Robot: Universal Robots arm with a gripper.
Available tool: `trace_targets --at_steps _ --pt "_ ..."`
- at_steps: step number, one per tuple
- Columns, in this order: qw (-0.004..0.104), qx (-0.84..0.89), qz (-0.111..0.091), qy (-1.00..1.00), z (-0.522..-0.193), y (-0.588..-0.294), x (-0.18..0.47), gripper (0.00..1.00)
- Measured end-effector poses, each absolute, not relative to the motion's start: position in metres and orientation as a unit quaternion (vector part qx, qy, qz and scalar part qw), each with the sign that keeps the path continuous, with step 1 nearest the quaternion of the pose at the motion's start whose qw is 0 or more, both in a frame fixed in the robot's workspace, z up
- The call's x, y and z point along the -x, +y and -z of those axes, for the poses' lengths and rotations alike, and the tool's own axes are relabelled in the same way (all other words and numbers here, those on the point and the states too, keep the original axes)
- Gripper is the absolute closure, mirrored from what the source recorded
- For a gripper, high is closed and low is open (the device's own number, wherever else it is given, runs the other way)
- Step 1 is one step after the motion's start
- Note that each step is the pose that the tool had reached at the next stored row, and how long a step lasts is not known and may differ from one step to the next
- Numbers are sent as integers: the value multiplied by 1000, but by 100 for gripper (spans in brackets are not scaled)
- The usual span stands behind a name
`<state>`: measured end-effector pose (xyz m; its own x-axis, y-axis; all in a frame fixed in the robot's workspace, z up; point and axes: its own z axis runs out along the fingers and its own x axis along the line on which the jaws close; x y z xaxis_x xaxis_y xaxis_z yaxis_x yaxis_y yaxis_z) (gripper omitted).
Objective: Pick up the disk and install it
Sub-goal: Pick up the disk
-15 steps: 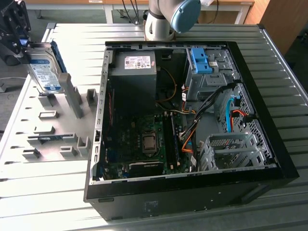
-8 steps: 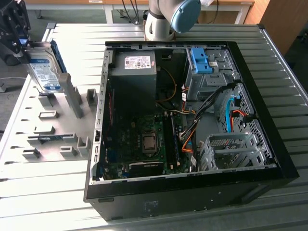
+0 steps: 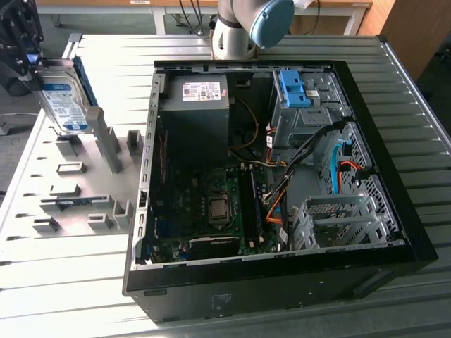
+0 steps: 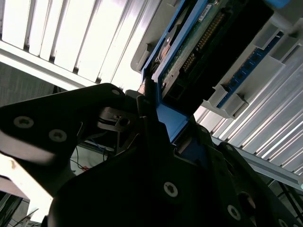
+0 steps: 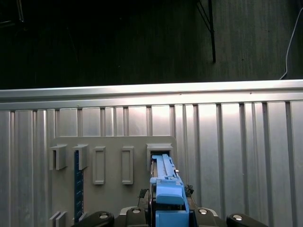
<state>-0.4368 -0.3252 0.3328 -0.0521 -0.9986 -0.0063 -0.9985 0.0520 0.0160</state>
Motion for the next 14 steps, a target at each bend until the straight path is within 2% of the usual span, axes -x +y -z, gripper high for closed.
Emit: trace_targets --at_steps 14 --pt "3 -688 8 -725 -335 -325 437 64"
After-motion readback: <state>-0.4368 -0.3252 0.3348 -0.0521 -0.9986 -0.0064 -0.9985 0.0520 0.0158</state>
